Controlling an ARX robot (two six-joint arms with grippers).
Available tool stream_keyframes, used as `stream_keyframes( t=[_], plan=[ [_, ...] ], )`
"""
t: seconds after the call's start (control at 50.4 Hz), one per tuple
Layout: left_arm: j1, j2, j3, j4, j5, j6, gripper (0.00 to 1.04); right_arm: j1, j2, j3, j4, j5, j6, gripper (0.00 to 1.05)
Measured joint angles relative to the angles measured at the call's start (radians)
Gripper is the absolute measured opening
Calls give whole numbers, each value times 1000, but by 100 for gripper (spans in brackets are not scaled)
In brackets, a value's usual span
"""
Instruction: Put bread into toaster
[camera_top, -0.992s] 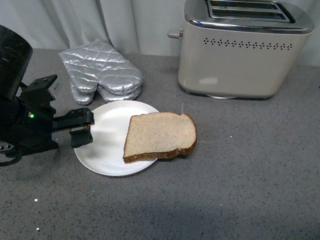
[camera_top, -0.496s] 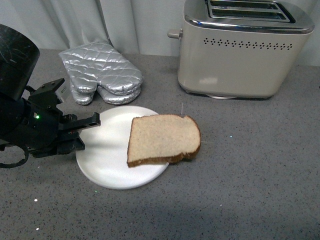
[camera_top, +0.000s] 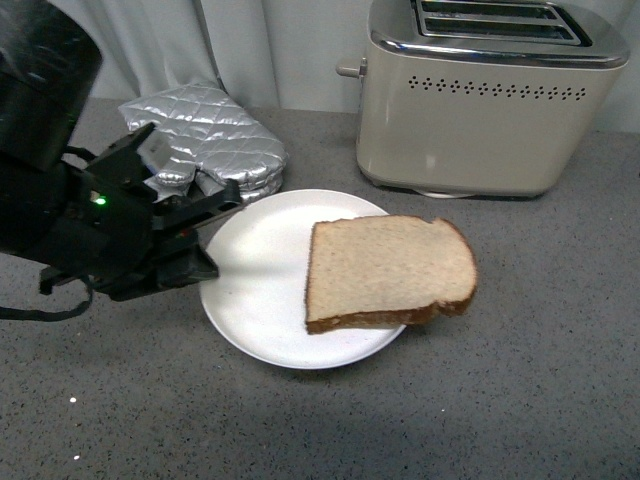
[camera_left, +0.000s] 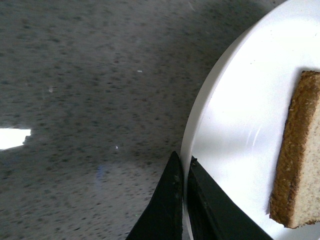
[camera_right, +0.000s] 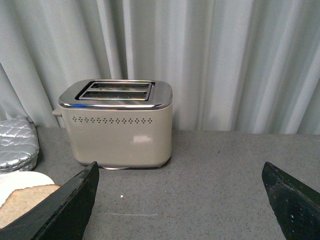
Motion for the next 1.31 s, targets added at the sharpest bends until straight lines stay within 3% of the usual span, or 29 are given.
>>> stream_keyframes(
  t=[0.337, 0.595, 0.853, 1.051, 1.13, 1.21, 1.309],
  plan=[
    [-262, 208, 252, -7, -80, -156, 3, 0, 0, 0, 0, 0, 0, 95],
    [-328, 314, 368, -24, -96, -283, 3, 0, 0, 0, 0, 0, 0, 95],
    [-314, 233, 275, 71, -138, -351, 43, 0, 0, 0, 0, 0, 0, 95],
    [-265, -22, 25, 243, -437, -254, 83, 0, 0, 0, 0, 0, 0, 95],
    [-237, -55, -199, 766, -688, 19, 67, 0, 0, 0, 0, -1, 0, 95],
    [-175, -121, -406, 1156, -684, 259, 49, 0, 0, 0, 0, -1, 0, 95],
    [-105, -275, -532, 1260, -626, 368, 27, 0, 0, 0, 0, -1, 0, 95]
  ],
)
